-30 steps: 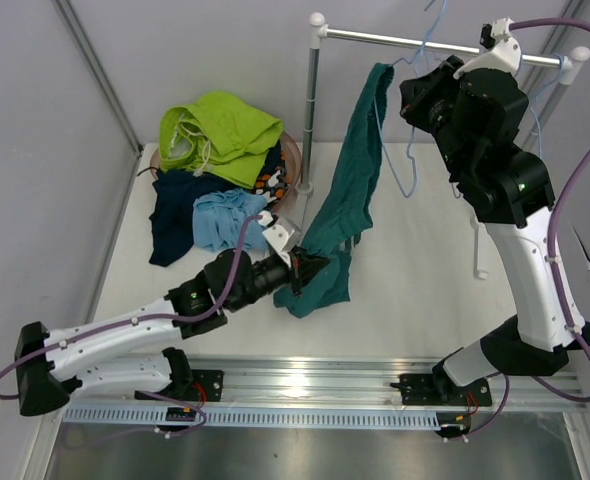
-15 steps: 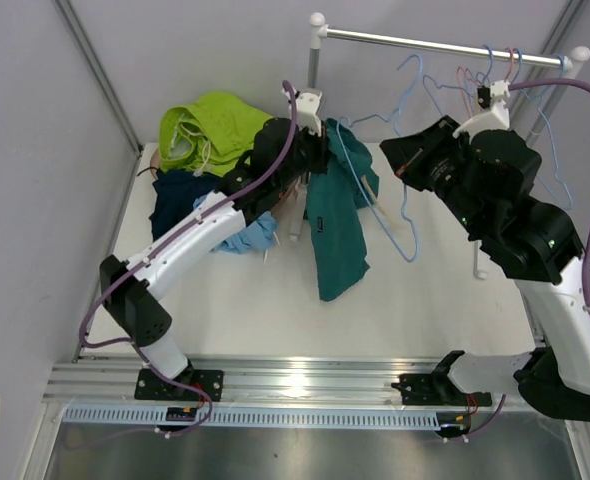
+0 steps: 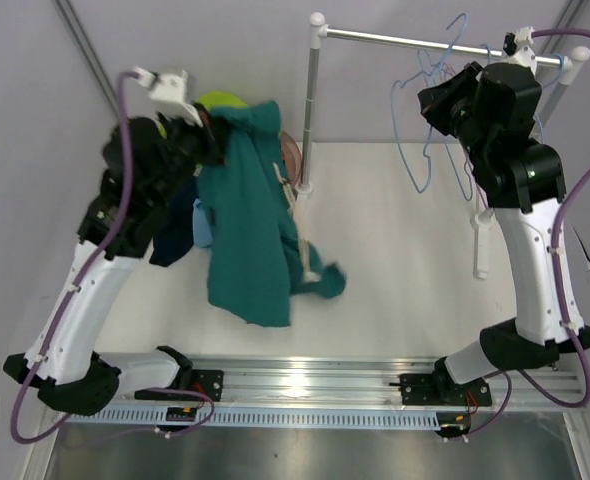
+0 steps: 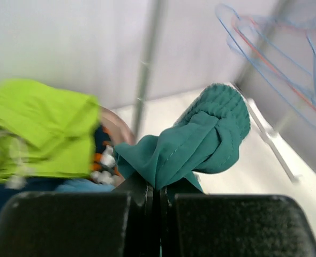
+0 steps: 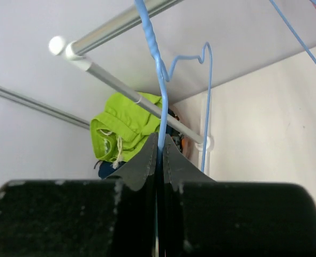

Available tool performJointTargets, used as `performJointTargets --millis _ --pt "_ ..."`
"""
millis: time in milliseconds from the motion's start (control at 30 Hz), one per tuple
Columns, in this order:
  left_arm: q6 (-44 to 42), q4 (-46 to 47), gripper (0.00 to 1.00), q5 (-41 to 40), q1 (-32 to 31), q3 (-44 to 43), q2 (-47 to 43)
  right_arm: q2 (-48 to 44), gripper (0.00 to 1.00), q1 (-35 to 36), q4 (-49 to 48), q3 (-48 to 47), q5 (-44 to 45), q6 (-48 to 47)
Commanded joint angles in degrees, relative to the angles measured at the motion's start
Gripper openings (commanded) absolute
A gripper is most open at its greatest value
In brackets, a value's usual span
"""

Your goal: Remove the shorts from the hanger

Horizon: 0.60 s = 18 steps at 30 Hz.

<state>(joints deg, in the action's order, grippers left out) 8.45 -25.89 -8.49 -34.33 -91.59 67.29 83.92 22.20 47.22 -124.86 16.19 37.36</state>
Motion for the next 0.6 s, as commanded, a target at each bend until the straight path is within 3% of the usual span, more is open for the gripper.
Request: performJointTargets --millis 0,67,133,167,267,400,567 --pt "-2.47 -3.71 0.00 4.44 10.73 -13.85 5.56 4.30 0.00 -4.08 -2.75 -4.07 -7.39 -1.24" --pt "-1.86 -6.18 0.00 8.20 14.88 -26.64 12.84 6.07 0.00 -6.02 -3.19 -5.66 -9.85 -1.24" --pt "-1.16 -9.33 0.00 10.77 19.90 -33.53 18.38 8.00 0.00 -7.25 -3.98 -5.75 -11.78 -1.07" --pt "-0.02 -10.40 0.00 11.73 21.39 -44.18 24.24 8.62 0.00 -7.52 -4.50 -5.75 -12.23 -1.15" --pt "4.71 -10.42 0.00 16.65 27.37 -56.30 34.10 10.56 0.00 -8.22 -5.12 -5.57 -13.72 -1.24" --pt "10.88 1.26 0.00 21.23 33.35 -52.47 39.65 11.18 0.00 -8.57 -5.91 -4.08 -14.60 -1.68" --pt "15.18 1.19 0.03 22.29 34.15 -54.75 50.56 9.25 0.00 -8.92 -7.23 -1.01 -14.78 -1.68"
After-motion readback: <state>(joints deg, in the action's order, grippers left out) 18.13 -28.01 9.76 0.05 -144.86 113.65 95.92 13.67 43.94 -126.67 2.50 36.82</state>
